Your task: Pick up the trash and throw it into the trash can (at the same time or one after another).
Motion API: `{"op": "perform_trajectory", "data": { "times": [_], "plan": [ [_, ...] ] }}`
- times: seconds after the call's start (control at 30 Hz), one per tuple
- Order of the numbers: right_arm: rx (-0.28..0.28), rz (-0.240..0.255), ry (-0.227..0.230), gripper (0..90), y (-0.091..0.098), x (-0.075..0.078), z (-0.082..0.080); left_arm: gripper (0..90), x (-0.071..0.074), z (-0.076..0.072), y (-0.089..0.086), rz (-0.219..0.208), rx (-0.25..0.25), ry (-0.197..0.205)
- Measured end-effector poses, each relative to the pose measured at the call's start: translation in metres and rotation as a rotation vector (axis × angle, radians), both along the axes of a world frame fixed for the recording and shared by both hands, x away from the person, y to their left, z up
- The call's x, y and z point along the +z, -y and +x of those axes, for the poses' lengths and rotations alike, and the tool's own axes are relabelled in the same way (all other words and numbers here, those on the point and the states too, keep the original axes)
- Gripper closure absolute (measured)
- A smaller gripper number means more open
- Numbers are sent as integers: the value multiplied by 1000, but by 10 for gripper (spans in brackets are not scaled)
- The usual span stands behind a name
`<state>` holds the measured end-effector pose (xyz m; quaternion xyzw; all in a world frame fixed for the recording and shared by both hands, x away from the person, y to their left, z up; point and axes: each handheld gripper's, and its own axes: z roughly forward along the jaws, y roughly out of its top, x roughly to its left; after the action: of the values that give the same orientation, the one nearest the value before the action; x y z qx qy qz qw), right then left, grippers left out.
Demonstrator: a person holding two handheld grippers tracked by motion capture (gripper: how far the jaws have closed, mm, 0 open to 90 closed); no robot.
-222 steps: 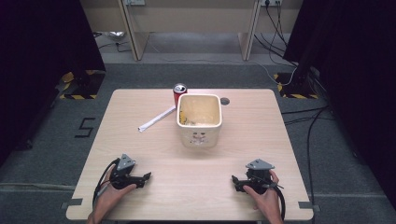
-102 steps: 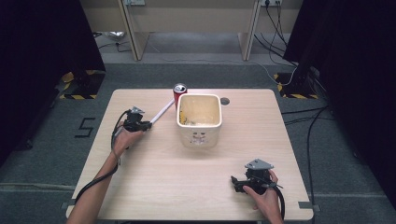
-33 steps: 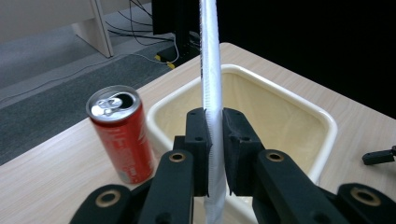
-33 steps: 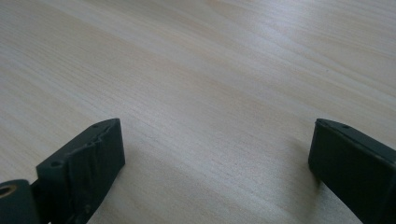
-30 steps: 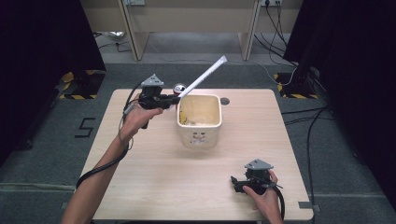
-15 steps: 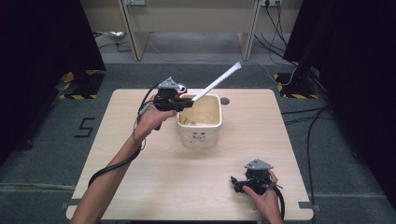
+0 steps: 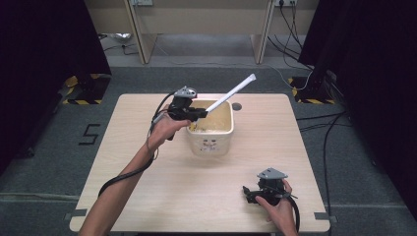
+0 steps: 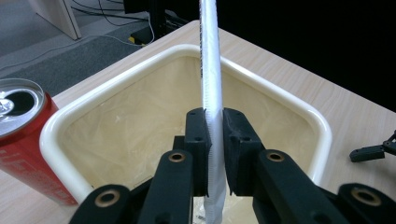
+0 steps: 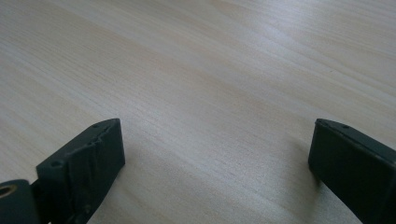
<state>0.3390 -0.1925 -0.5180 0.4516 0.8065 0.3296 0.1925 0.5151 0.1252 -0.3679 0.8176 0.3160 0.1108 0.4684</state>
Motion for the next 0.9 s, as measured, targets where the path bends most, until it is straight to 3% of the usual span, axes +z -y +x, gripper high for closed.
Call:
{"op": "perform_trajectory", "data": {
  "times": [0.57, 0.9],
  "plan": [
    [5, -1, -5, 41, 0, 0, 0, 803, -17, 5, -3, 31, 13, -46],
    [7, 0, -2, 40, -1, 0, -1, 800, -21, 5, -4, 48, 10, -59]
  ]
}}
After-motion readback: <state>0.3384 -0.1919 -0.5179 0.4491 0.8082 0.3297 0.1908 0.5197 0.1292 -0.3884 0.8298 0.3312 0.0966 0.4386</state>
